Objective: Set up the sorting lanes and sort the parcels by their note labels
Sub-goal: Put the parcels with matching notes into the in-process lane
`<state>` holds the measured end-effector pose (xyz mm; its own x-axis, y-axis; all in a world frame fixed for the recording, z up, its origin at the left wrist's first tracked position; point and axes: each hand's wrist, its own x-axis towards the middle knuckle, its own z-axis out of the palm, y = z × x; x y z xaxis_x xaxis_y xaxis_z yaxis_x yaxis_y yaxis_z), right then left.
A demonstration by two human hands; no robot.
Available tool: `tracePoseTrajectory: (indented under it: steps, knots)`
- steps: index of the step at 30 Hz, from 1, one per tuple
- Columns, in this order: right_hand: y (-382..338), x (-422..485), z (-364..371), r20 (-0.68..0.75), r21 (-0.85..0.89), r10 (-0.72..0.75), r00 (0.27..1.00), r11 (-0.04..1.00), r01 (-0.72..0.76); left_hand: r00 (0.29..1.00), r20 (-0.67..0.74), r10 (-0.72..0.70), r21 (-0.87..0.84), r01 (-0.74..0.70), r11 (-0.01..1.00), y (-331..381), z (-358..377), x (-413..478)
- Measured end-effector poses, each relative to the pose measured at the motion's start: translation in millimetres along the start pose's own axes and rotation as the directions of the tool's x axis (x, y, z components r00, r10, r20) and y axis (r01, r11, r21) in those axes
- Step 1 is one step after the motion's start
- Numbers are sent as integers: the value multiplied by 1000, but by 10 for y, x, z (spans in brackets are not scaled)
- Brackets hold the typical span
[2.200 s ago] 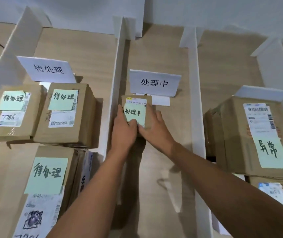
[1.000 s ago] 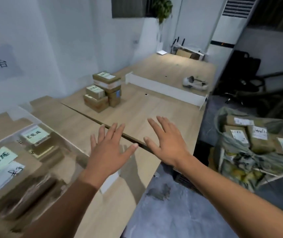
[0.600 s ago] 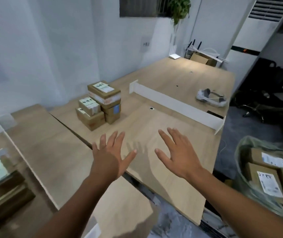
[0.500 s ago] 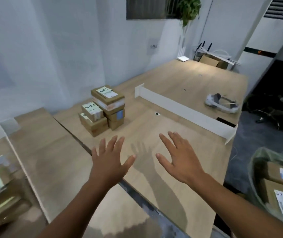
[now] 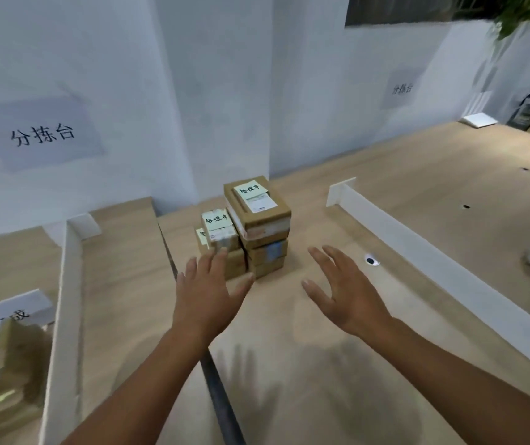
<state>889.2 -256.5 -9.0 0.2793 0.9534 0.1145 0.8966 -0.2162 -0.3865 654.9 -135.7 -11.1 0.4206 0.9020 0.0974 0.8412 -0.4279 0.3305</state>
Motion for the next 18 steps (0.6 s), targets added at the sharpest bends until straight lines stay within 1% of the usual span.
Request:
tracePoseTrajectory:
  steps: [3, 6, 8, 11, 13, 14, 16, 18]
  knots:
    - [107, 592, 81, 14, 80, -24, 1000, 997, 23, 995, -56, -83, -63, 79, 995, -3, 180, 525]
    - [241, 1180, 180, -28, 180, -10, 1000, 984, 15, 988, -70, -134, -156, 122, 980, 23, 351, 1089]
    - [319, 1595, 281, -17, 246, 1, 1000, 969, 3, 984, -89, -156, -217, 134, 967, 29, 471, 1445]
    - [404, 2141, 440, -19, 298, -11, 1000, 954, 16, 976, -124, -178, -322, 131, 938, 63, 638, 1855]
    - [458, 2454, 572, -16, 360, 15, 1000, 933, -8, 972, -126, -199, -350, 144, 926, 73, 777, 2074]
    - [483, 2568, 650, 8, 385, 30, 1000, 923, -31, 974, -99, -205, -365, 157, 918, 78, 851, 2148]
    - [524, 2708, 821, 98, 380, 31, 995, 922, -66, 978, -29, -208, -408, 178, 895, 89, 1002, 2248]
    - [554, 2776, 976, 170, 365, 18, 985, 928, -80, 973, -4, -230, -456, 203, 867, 90, 1119, 2294]
